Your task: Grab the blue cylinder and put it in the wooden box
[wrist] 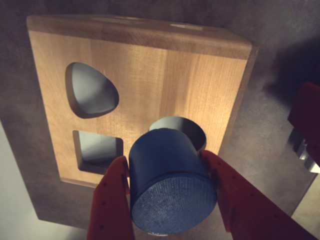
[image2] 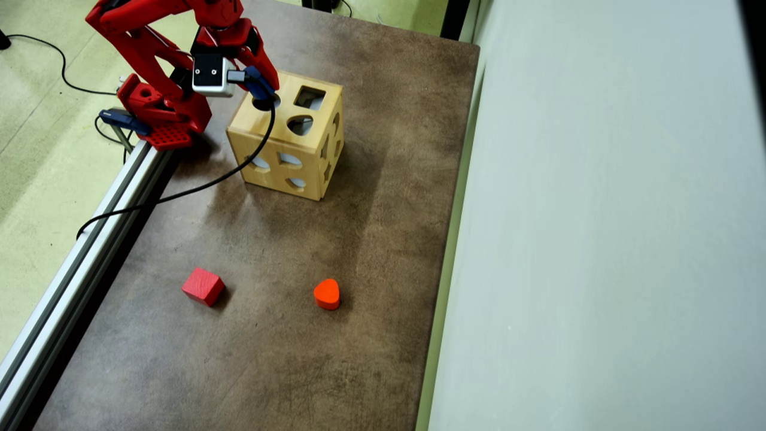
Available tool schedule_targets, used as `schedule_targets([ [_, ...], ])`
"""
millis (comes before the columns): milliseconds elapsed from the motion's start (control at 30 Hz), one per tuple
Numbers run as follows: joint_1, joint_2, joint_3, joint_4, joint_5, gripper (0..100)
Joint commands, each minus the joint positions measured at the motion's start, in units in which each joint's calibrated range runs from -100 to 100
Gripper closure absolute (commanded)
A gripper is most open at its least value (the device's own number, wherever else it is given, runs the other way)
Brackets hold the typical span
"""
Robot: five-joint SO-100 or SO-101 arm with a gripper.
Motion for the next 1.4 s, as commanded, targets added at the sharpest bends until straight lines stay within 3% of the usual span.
schedule_targets([
  [0,-0.5,0.0,-1.8,0.7,0.1,86],
  [1367,-4.1,2.9,2.5,0.6,0.3,86],
])
